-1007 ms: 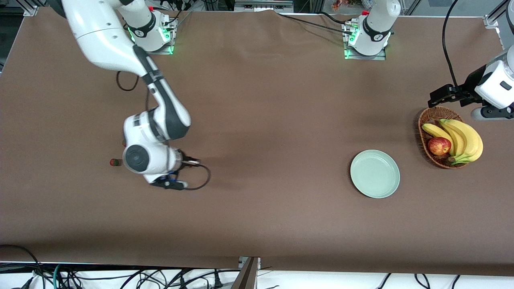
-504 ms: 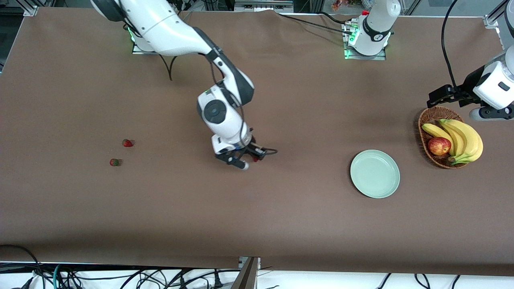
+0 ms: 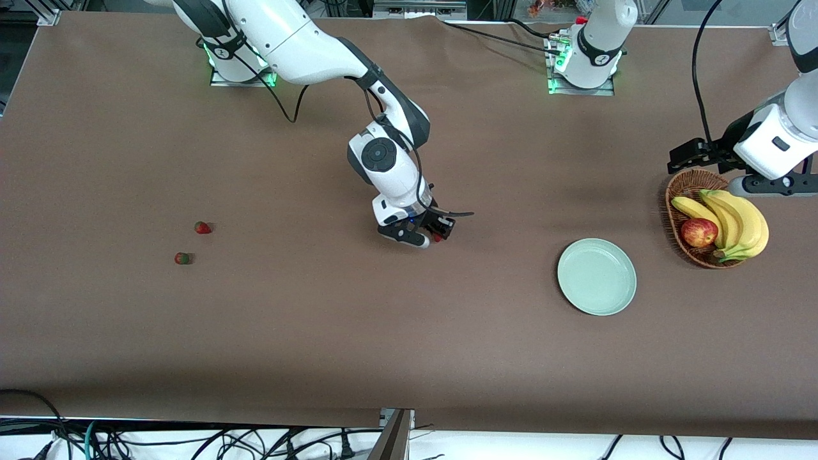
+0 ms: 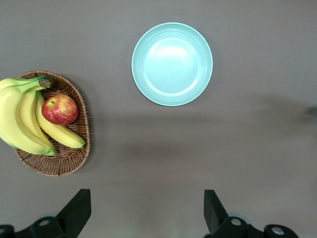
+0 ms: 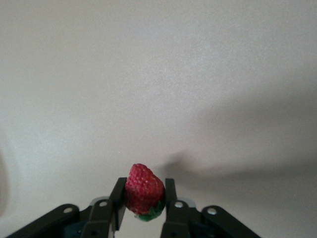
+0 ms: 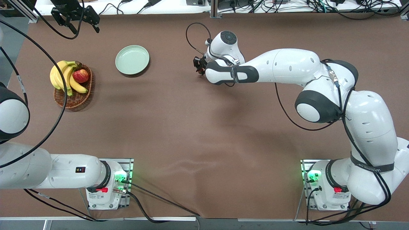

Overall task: Collect all strawberries into plate
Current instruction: 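Set the strawberry down mid-table with the right gripper while the left gripper approaches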

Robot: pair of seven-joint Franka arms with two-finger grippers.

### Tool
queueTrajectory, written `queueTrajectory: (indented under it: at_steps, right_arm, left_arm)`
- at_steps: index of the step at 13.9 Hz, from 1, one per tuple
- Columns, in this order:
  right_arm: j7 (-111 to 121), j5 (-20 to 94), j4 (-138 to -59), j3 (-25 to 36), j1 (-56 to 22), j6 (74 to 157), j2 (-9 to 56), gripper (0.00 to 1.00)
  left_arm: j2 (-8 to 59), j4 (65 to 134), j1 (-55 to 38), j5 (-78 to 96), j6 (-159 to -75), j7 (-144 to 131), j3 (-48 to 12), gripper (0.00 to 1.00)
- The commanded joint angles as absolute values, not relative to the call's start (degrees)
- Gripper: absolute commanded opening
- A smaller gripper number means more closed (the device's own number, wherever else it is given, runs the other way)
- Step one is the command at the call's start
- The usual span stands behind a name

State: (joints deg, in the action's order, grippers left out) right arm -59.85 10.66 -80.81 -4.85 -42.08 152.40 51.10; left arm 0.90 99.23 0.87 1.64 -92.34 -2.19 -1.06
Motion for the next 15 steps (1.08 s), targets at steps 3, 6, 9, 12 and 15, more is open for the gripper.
queueTrajectory:
  at_steps: [3,6,9,12,15]
  right_arm:
    - [-59.4,9.8,-80.2,-2.6,-40.4,149.4,49.8,1.0]
    - [-51.5,9.6,-80.2,1.0,-37.3,137.9,45.9,1.0]
    - [-35.9,9.9,-80.2,1.0,-29.6,127.3,42.6,1.0]
    - [-26.0,9.3,-80.5,1.1,-23.3,119.6,40.9,1.0]
    - [-15.0,9.2,-80.5,3.7,-17.4,112.3,40.7,1.0]
  left_arm:
    - [3.1,98.3,1.7,2.4,-91.7,-3.3,-1.1,1.0]
    - [5.6,98.7,3.0,9.5,-91.6,-3.0,-0.7,1.0]
    - [10.5,98.6,1.2,15.1,-93.9,-3.1,-2.0,1.0]
    - [15.8,98.5,-5.5,14.6,-104.6,-12.4,-5.7,1.0]
    - [21.3,98.4,-14.4,11.9,-116.2,-29.0,-5.8,1.0]
